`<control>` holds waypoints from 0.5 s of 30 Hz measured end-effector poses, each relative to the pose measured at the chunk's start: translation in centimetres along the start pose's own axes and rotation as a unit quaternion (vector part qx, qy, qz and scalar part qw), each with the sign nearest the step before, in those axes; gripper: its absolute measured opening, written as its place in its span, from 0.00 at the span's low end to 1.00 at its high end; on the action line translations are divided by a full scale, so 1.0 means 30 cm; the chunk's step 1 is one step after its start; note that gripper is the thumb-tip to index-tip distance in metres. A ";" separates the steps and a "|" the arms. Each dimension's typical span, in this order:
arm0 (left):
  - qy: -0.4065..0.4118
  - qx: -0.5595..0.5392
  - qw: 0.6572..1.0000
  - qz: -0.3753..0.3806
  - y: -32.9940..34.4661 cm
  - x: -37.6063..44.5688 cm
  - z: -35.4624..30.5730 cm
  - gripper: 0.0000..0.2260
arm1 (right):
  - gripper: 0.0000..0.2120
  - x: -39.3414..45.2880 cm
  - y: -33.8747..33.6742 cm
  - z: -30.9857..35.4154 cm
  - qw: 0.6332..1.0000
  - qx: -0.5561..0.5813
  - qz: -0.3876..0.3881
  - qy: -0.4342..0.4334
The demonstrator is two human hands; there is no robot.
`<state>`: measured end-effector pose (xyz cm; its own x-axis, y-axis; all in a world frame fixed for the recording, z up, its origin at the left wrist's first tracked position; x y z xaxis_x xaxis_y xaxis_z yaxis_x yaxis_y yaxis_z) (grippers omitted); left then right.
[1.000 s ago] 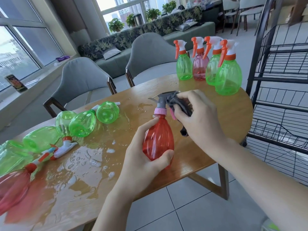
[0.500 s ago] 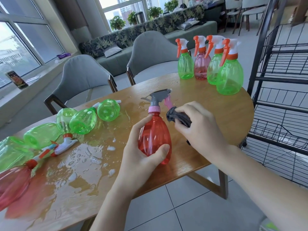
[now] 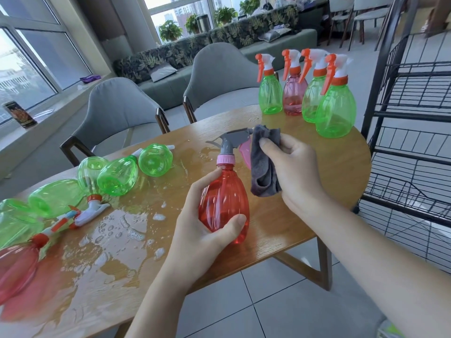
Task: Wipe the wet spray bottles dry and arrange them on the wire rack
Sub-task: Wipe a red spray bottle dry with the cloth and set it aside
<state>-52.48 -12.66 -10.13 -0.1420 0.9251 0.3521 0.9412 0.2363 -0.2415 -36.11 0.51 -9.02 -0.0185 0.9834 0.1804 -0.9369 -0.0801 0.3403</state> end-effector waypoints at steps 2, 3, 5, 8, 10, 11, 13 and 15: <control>0.005 -0.003 1.000 -0.004 -0.001 0.000 0.003 0.34 | 0.06 -0.003 0.025 -0.022 0.998 0.045 0.014 0.049; 0.007 -0.003 1.000 -0.005 -0.002 -0.001 0.004 0.34 | 0.06 -0.008 0.034 -0.027 0.996 0.052 0.021 0.063; 0.008 -0.006 1.000 -0.008 -0.003 -0.003 0.006 0.34 | 0.06 -0.022 0.042 -0.037 0.996 0.040 0.034 0.071; 0.004 -0.007 1.000 -0.012 -0.007 -0.005 0.004 0.34 | 0.06 -0.037 0.036 -0.046 0.996 -0.002 0.061 0.068; 0.003 -0.004 1.000 -0.006 -0.009 -0.004 0.001 0.34 | 0.06 -0.034 0.021 -0.043 0.995 -0.019 0.066 0.067; 0.001 0.000 1.000 -0.001 -0.008 -0.003 0.000 0.34 | 0.06 -0.029 0.013 -0.039 0.996 -0.017 0.062 0.066; 0.000 0.008 1.000 0.008 -0.006 -0.001 -0.004 0.34 | 0.07 -0.020 -0.001 -0.028 0.997 -0.010 0.052 0.060; 0.000 0.009 1.000 0.010 -0.007 -0.001 -0.003 0.33 | 0.07 -0.019 -0.008 -0.024 0.996 -0.034 0.063 0.044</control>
<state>-52.64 -12.78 -10.00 -0.1234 0.9299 0.3464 0.9379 0.2233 -0.2654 -36.12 0.07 -9.86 -0.1653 0.9769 0.1353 -0.9468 -0.1956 0.2554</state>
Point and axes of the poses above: each hand's wrist, its own x-axis towards the middle knuckle, its own y-axis out of the palm, z = x × y, the point moved 5 cm from there along x, towards the middle knuckle, and after that the axes turned 1 degree about y, right-handed, at the moved point
